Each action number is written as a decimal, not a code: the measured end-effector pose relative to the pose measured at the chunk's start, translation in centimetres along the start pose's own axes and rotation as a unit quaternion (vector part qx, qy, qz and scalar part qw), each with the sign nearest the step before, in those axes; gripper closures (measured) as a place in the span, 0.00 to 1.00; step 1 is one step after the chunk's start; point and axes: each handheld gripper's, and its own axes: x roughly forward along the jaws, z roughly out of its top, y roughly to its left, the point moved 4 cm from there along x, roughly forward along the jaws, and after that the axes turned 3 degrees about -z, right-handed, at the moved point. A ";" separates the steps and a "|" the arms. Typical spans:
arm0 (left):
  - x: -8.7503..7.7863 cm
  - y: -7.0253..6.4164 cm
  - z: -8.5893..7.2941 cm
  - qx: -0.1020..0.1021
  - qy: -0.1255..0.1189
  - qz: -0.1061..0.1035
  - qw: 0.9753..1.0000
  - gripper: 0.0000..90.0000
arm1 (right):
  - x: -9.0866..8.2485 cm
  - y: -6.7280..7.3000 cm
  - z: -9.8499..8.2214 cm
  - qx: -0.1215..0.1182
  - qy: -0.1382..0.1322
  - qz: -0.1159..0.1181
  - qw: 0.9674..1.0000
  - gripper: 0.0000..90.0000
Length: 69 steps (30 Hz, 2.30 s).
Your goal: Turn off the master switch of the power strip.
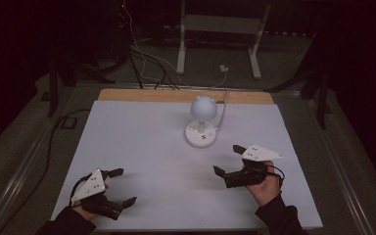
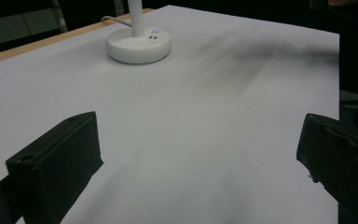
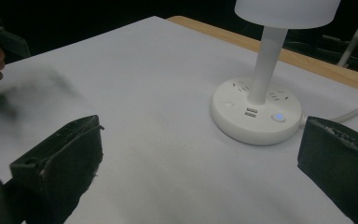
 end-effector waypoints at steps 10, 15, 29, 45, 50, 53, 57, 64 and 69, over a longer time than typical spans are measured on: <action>0.0 0.0 0.0 0.001 -0.001 -0.001 1.000 0.00 | 1.2 -0.7 0.4 0.006 0.003 -0.004 1.000 0.00; 0.0 -0.1 0.0 0.002 0.001 -0.002 1.000 0.00 | 2.1 -1.3 0.9 0.008 0.003 -0.010 1.000 0.00; -0.1 0.0 0.0 -0.001 -0.001 -0.003 1.000 0.00 | 4.4 -2.6 2.2 0.015 -0.003 -0.019 1.000 0.00; 0.0 0.0 0.1 0.001 0.000 -0.003 1.000 0.00 | 6.9 -4.1 2.9 0.020 0.008 -0.033 0.999 0.00; 0.0 0.0 0.1 0.000 -0.002 -0.004 1.000 0.00 | 7.6 -4.5 2.9 0.022 0.012 -0.037 0.999 0.00; 0.0 0.0 0.0 0.000 -0.001 -0.003 1.000 0.00 | 7.9 -4.9 2.8 0.029 0.015 -0.038 0.999 0.00; 0.0 0.0 0.0 0.001 0.000 -0.002 1.000 0.00 | 8.5 -5.4 2.6 0.031 0.018 -0.045 0.998 0.00; 0.0 0.0 0.0 0.000 -0.001 -0.003 1.000 0.00 | 9.4 -6.0 2.5 0.032 0.029 -0.052 0.998 0.00; 0.0 0.0 0.0 0.000 0.000 -0.003 1.000 0.00 | 9.9 -6.4 2.6 0.033 0.029 -0.062 0.997 0.00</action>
